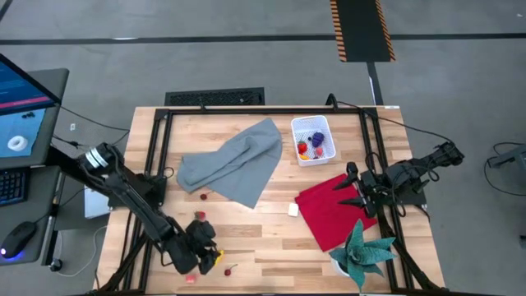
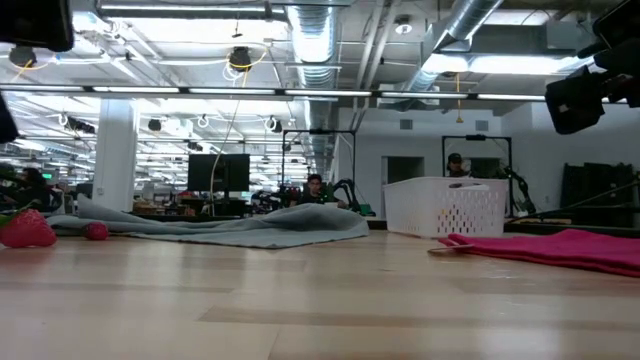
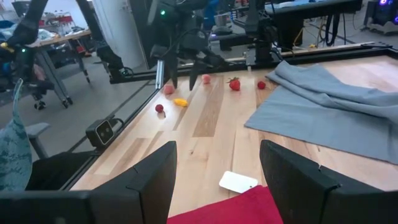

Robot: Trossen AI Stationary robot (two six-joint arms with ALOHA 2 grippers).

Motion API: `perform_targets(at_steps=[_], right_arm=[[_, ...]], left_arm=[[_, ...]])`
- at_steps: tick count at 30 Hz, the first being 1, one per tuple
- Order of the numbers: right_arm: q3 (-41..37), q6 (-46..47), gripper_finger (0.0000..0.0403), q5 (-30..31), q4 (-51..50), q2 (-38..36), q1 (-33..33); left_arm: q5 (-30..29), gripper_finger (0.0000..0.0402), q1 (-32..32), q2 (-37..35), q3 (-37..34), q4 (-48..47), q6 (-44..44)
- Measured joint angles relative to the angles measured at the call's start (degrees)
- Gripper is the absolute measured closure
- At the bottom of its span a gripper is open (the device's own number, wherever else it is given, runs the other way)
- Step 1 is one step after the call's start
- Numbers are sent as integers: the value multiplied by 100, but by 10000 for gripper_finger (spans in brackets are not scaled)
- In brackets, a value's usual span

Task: Pick and placing Produce into tupperware
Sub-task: Put the yellow corn into the white bin

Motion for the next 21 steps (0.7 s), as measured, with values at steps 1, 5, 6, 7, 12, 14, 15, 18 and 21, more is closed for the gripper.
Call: perform_targets(at_steps=[1,5,6,7,12,14,15,18,21], right_arm=[[0,0,149,-2,-1,0,1],[0,0,149,-2,0,-2,0],[0,0,149,-2,-3,-1,1],[0,0,149,0,-3,-2,0],[0,0,149,0,3,0,0],[0,0,149,-1,-2,-2,2],[0,0,149,0,-2,0,0],[0,0,149,0,-2,-2,0],[0,0,149,-2,-1,0,0]], left_arm=[[18,210,-5,113,74,0,-3],[70,210,0,571,377,-49,-80],[74,210,4,662,440,-117,-102],[90,210,4,759,525,-155,-107],[353,210,0,1231,932,-687,-110],[382,210,0,1321,1053,-905,-115],[380,210,0,1386,1103,-991,-117],[369,210,-3,1449,1199,-1187,-116],[372,212,-3,1452,1198,-1199,-2]])
